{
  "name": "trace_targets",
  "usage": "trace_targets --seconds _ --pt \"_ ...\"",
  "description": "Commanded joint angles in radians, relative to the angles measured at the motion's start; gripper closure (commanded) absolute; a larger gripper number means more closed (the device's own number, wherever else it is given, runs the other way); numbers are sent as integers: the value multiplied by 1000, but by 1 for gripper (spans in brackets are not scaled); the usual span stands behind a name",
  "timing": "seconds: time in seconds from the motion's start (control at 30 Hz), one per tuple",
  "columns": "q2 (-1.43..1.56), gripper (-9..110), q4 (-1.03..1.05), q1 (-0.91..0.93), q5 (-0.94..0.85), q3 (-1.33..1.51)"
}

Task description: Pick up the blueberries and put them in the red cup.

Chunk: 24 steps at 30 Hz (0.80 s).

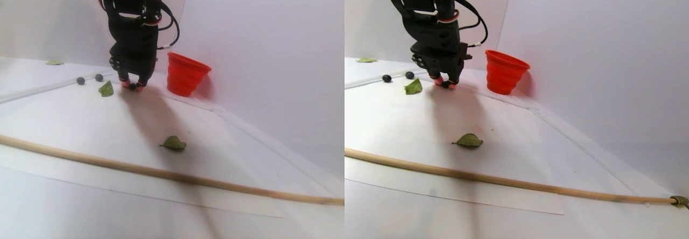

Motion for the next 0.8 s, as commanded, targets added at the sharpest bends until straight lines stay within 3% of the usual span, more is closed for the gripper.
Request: trace_targets --seconds 0.0,0.77 --pt "84 89 -12 17 -12 6" --pt "344 89 52 34 -100 137"
